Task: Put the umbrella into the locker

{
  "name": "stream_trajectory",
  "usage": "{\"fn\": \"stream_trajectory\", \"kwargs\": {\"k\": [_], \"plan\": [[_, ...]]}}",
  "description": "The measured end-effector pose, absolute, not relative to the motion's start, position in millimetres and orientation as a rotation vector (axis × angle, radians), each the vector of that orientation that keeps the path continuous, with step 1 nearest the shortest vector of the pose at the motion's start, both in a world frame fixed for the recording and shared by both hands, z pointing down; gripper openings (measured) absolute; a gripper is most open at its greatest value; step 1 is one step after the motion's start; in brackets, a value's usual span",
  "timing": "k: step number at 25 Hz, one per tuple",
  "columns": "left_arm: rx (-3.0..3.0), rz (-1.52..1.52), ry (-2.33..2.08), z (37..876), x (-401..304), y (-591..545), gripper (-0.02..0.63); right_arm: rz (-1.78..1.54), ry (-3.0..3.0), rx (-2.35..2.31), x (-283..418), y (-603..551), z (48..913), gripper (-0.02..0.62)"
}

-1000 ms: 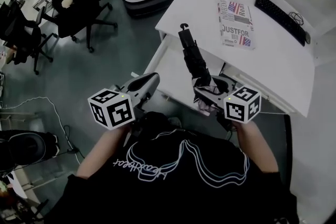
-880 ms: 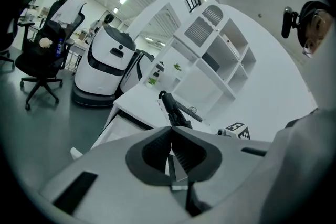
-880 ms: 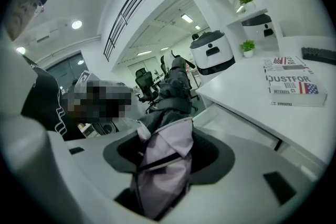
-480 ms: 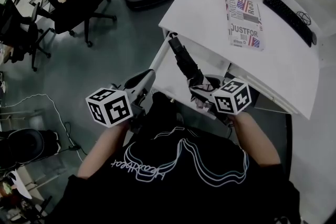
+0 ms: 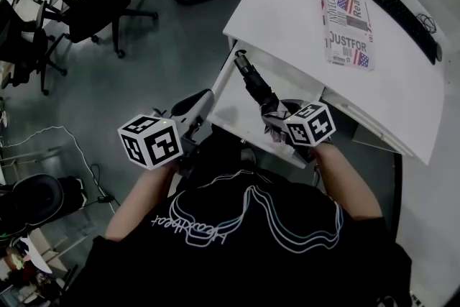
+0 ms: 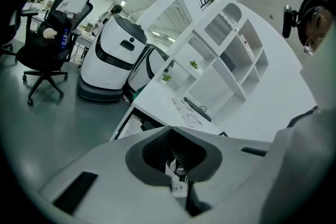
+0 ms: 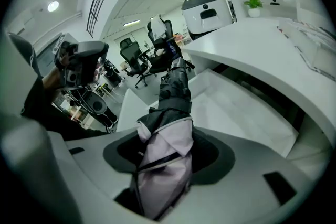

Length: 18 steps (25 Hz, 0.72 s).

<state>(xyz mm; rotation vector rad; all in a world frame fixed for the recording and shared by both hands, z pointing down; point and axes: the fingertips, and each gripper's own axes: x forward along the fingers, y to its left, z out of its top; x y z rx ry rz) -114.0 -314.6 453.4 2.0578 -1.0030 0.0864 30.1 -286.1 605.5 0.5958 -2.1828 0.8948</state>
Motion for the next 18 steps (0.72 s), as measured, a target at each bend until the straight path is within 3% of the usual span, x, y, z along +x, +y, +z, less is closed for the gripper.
{"fn": "stream_trajectory", "kwargs": {"k": [18], "plan": [[1.995, 0.122, -1.001, 481.6, -135.7, -341.1, 0.005, 0.956, -1.965, 0.627, 27.3, -304.0, 707.1, 0.242]]}}
